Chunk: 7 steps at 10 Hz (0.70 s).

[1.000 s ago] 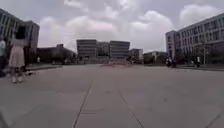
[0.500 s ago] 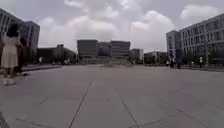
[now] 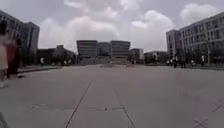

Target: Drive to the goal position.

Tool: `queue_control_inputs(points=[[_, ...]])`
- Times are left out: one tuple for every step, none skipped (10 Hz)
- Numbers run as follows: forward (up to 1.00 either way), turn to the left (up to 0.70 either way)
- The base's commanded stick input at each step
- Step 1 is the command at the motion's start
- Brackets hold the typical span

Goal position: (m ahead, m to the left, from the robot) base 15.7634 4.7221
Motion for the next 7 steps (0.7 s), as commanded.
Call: queue_control_inputs(points=[[0.7,0.01],[0.7,0.01],[0.7,0.01],[0.7,0.01],[0.7,0.01],[0.7,0.01],[0.7,0.01]])
